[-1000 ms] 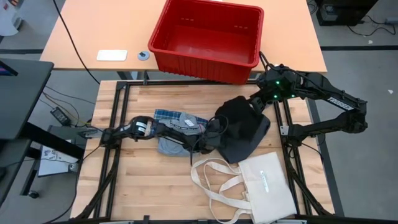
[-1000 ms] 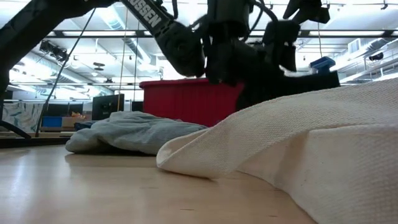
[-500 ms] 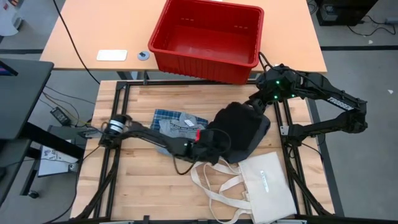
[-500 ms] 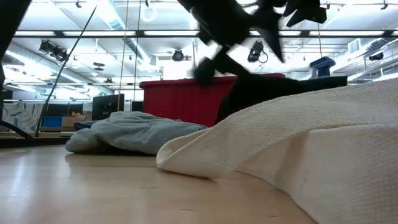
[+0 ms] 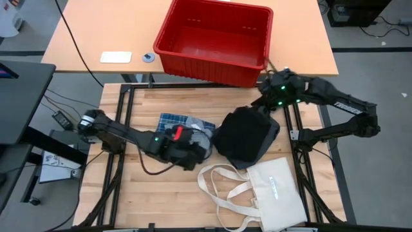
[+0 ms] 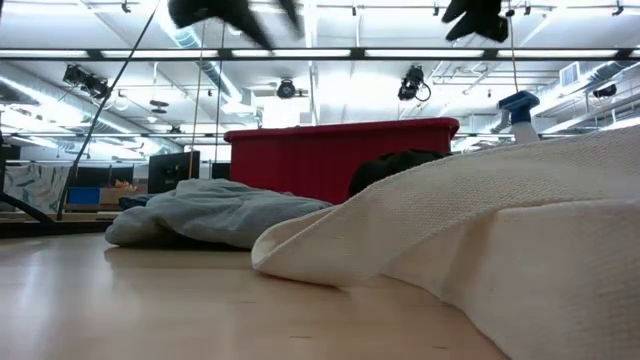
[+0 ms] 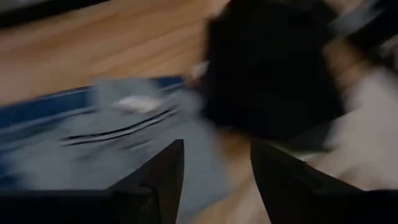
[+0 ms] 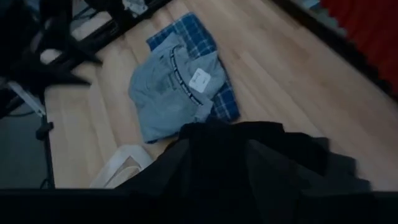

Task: Fold laundry
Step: Stack the gray shirt on top of the black shirt

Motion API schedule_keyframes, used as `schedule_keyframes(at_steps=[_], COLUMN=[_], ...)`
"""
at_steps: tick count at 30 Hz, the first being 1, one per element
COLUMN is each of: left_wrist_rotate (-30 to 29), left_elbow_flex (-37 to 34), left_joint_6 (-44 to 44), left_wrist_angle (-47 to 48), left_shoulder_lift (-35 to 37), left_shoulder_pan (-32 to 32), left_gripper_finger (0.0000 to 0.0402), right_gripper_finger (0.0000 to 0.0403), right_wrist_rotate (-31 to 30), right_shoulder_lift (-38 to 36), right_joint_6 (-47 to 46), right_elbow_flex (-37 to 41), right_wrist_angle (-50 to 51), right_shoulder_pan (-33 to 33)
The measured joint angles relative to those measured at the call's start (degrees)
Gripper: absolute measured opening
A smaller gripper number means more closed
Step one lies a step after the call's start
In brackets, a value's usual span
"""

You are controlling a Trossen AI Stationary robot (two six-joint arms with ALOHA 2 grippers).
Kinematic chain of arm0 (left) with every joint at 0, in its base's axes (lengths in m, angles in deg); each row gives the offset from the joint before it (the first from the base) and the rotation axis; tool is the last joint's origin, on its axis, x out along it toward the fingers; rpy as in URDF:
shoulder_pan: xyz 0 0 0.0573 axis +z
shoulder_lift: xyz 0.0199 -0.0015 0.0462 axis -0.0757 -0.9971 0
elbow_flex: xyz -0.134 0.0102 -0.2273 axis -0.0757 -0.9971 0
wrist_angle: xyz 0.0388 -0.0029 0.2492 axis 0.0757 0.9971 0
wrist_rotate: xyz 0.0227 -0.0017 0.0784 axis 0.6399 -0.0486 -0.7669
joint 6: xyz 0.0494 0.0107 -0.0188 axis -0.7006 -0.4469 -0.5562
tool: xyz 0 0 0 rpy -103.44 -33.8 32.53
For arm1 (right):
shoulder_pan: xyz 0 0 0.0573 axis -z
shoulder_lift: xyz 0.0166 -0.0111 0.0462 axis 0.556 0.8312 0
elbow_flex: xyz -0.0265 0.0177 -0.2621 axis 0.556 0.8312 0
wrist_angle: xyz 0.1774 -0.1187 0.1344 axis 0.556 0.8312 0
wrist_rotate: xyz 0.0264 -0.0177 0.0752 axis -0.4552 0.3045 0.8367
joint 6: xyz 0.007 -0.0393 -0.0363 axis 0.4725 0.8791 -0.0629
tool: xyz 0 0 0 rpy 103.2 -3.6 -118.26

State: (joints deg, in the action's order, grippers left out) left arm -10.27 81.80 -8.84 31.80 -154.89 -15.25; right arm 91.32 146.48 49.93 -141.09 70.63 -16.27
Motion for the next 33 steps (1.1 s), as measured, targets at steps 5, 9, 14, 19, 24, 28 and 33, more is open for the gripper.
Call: schedule_keyframes(at_steps=[5, 9, 14, 19, 24, 28, 33], left_wrist_rotate=[7.04, 13.59, 22.37, 23.09, 22.92, 20.18, 19.06], left_elbow_flex=[-7.06, -17.08, -22.97, -23.05, -23.03, -23.05, -23.05], left_joint_6=[-2.51, -12.87, -34.40, -49.92, -56.99, -63.25, -68.00], left_wrist_angle=[4.81, -7.02, -10.52, -14.00, -14.99, -14.73, -14.35], left_shoulder_lift=[5.96, 12.17, 14.01, 8.94, 3.42, -0.22, -4.15], left_shoulder_pan=[-0.56, -1.32, -1.31, -0.90, -0.71, -0.76, 0.11], left_gripper_finger=[0.0166, 0.0150, 0.0147, 0.0188, 0.0267, 0.0332, 0.0370], right_gripper_finger=[0.0164, 0.0164, 0.0164, 0.0164, 0.0164, 0.0164, 0.0164], right_wrist_rotate=[7.76, 6.75, 5.03, 4.15, 5.26, 5.26, 5.35], right_shoulder_lift=[1.06, 5.03, 12.03, 16.59, 17.01, 16.06, 15.71], right_joint_6=[-4.39, -5.09, -5.11, -7.36, -9.23, -10.08, -10.83], right_elbow_flex=[11.40, 18.63, 19.43, 18.38, 18.38, 18.38, 18.38], right_wrist_angle=[-17.21, -31.27, -36.08, -36.25, -35.11, -35.20, -35.75], right_shoulder_pan=[-3.42, -8.63, -11.01, -10.27, -9.82, -9.85, -10.07])
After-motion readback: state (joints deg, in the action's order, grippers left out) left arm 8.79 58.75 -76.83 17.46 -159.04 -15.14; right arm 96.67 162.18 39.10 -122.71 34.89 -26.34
